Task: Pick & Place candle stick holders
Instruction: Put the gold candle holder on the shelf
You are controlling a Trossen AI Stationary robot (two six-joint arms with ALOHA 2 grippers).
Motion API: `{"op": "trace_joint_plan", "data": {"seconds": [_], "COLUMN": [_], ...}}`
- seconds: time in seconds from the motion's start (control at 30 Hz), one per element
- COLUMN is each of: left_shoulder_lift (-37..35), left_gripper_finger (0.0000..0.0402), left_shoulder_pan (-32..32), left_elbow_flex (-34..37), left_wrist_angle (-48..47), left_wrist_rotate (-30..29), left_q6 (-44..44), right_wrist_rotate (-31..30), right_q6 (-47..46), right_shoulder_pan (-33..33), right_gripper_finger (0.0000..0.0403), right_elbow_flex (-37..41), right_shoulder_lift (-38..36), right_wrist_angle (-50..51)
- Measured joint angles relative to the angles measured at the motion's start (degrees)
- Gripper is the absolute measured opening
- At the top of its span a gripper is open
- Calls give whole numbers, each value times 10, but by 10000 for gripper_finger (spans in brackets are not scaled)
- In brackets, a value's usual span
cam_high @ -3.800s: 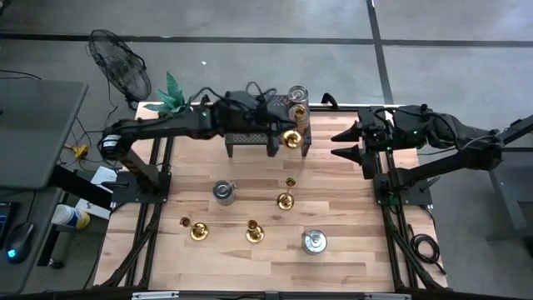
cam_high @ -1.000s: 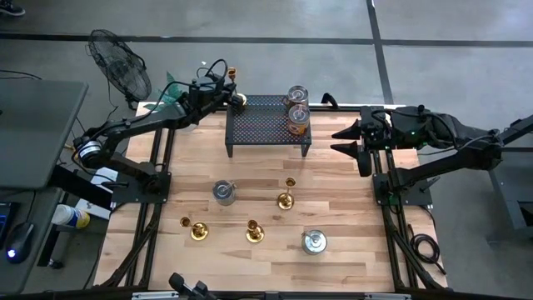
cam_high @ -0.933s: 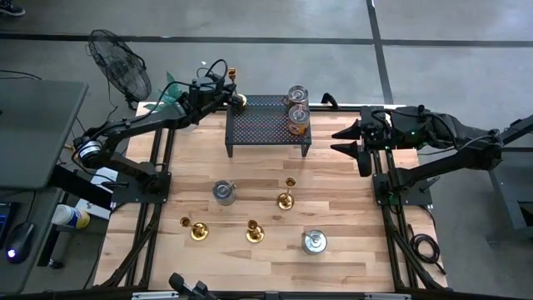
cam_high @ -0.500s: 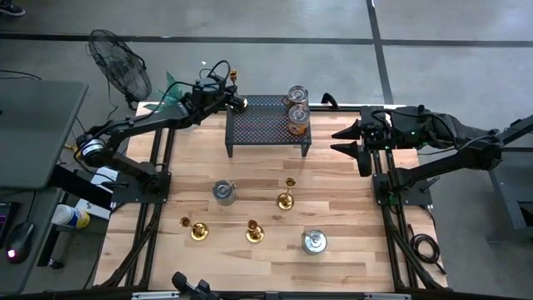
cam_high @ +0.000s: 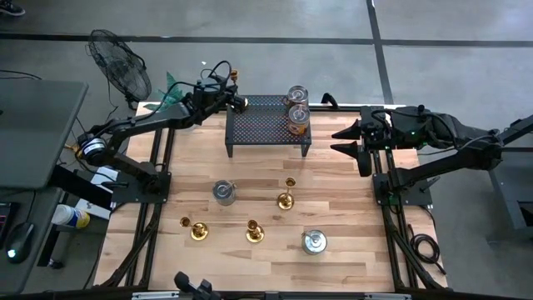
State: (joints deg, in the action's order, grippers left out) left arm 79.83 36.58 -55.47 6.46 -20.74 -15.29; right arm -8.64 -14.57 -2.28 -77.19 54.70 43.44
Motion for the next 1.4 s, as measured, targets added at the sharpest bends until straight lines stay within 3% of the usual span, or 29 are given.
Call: {"op": "trace_joint_plan", "data": {"seconds": [0.3,0.97,1.17,1.4], "left_shoulder_lift": [0,-9,-36,-99], "left_gripper_finger": [7,134,151,152], "left_shoulder_pan": [-7,-6,-6,-6], "left_elbow_flex": [0,1,1,1], "left_wrist_angle": [-5,-33,-88,-194], "left_wrist_rotate": [6,24,29,90], "left_q6": [15,21,30,30], "right_wrist_rotate": [0,5,7,17], "right_q6": [0,0,0,1], "right_shoulder_pan": [0,0,0,0], "right_gripper_finger": [149,150,150,149], "right_elbow_flex": [0,0,0,0], "right_shoulder_lift": [0,0,0,0], "right_wrist_angle": [0,1,7,19]}}
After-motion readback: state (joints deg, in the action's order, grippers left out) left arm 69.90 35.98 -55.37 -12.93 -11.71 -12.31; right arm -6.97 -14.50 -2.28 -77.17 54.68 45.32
